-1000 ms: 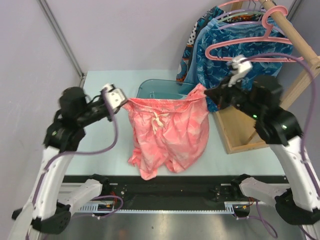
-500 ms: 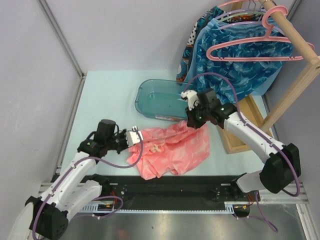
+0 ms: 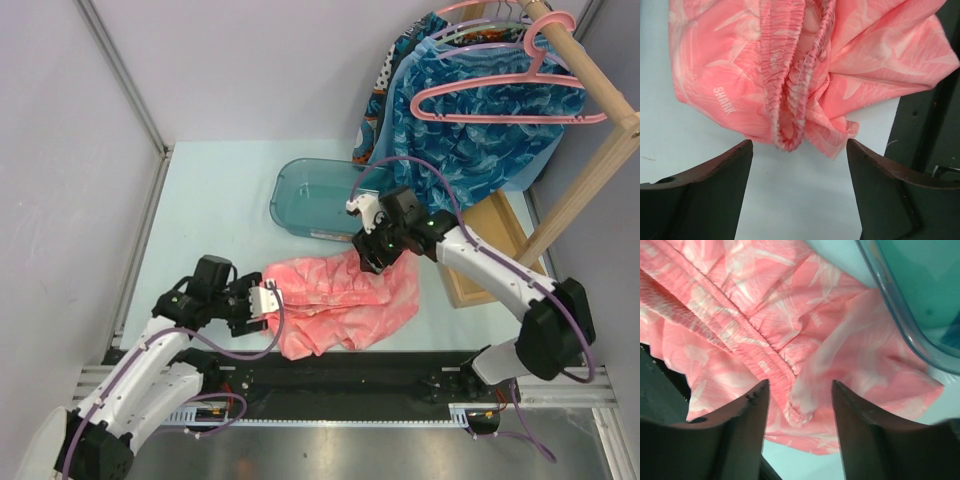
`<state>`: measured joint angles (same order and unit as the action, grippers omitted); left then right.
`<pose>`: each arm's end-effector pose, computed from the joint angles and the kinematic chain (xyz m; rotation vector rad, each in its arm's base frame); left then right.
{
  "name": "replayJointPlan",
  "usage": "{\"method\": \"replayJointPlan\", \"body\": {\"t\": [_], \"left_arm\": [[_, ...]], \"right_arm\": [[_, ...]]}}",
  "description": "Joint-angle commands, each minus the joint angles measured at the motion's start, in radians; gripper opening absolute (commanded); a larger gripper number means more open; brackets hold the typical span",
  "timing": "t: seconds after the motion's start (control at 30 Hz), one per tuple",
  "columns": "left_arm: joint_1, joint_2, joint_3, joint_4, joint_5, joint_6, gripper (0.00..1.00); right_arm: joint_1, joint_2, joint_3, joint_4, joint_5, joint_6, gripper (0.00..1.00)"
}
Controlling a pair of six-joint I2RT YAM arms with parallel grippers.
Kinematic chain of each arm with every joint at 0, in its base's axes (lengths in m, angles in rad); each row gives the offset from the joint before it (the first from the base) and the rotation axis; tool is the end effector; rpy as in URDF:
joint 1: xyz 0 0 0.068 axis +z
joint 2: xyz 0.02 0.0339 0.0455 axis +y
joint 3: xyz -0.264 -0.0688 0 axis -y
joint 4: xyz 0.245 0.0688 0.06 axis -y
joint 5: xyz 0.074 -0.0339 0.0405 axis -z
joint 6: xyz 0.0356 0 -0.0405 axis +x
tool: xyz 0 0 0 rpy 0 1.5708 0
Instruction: Place the shorts on the hanger
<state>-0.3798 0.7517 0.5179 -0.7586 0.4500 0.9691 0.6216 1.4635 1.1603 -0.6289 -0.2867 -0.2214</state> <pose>0.1218 -0.0653 0.2066 1.6575 1.8064 -0.3243 0.2445 0.1875 0.2733 -1.1420 2.2526 0.5227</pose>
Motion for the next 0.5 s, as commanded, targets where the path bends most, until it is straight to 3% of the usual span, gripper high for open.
{"method": "replayJointPlan", "body": {"t": [0.0, 0.13, 0.3, 0.47], "left_arm": [[-0.004, -0.037, 0.152, -0.088, 0.082, -0.027, 0.81], [-0.004, -0.054, 0.24, -0.055, 0.113, -0.148, 0.83], [-0.004, -0.035, 0.333, 0.039, 0.141, -0.282, 0.87], [-0.004, 0.011, 0.398, 0.102, 0.197, -0.377, 0.88]], "right_arm": [[0.036, -0.152, 0.097, -0.083, 0.052, -0.056, 0.64], [0.075, -0.306, 0.153, -0.137, 0.115, -0.068, 0.74], [0.093, -0.434, 0.18, -0.048, 0.291, -0.046, 0.77], [-0.042, -0.463, 0.234, 0.101, 0.406, -0.018, 0.77]]}}
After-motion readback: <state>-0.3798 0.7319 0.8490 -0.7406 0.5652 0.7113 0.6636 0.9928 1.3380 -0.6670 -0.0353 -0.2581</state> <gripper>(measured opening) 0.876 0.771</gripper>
